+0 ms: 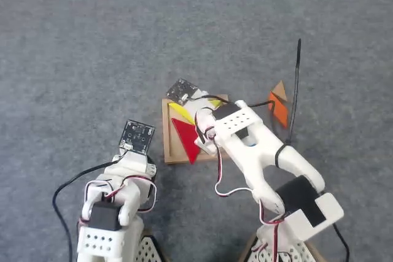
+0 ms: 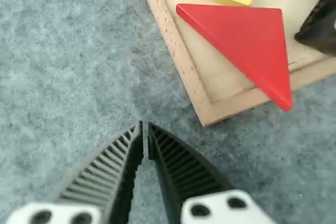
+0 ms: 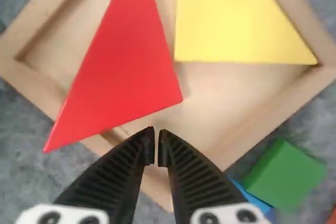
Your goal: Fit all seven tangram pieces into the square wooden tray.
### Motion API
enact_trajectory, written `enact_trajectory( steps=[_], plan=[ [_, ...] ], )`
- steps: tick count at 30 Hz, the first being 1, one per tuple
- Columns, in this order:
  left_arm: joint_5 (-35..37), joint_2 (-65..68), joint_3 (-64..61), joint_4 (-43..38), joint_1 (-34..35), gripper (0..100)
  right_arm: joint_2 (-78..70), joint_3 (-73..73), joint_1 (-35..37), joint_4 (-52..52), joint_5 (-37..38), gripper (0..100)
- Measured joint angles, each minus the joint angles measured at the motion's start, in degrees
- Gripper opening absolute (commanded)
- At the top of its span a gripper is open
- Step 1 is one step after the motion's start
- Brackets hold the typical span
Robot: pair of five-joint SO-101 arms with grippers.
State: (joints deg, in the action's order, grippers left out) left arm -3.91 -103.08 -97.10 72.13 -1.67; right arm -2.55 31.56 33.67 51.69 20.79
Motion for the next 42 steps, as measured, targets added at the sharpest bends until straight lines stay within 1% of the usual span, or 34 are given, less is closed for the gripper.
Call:
enact_trajectory(
  steps=[5, 12, 16, 20, 23, 28, 33, 36, 42],
  plan=[
    [0.00, 0.00, 0.00, 0.00, 0.18, 2, 0.00, 0.00, 0.44, -0.26, -0.70, 2.3],
    [0.00, 0.00, 0.00, 0.00, 0.00, 2, -2.90, -0.09, 5.71, -2.64, -0.88, 2.3],
    [0.00, 0.00, 0.00, 0.00, 0.18, 2, -4.57, -2.55, 5.98, -2.02, -1.41, 2.3],
    [0.00, 0.00, 0.00, 0.00, 0.00, 2, -5.36, -5.10, 6.24, -2.02, -3.87, 2.4],
    [0.00, 0.00, 0.00, 0.00, 0.09, 2, -5.36, -5.89, 6.59, -3.78, -4.84, 2.4],
    [0.00, 0.00, 0.00, 0.00, 0.18, 2, -5.36, -5.89, 6.59, -5.45, -5.01, 2.4],
    [0.00, 0.00, 0.00, 0.00, 0.09, 2, -5.36, -5.89, 6.59, -4.22, -5.01, 2.2],
    [0.00, 0.00, 0.00, 0.00, 0.00, 2, -5.27, -3.87, 6.51, -2.20, -5.01, 0.4],
    [0.00, 0.00, 0.00, 0.00, 0.00, 2, -2.73, 0.62, 6.33, -2.46, -5.10, 0.7]
  ],
)
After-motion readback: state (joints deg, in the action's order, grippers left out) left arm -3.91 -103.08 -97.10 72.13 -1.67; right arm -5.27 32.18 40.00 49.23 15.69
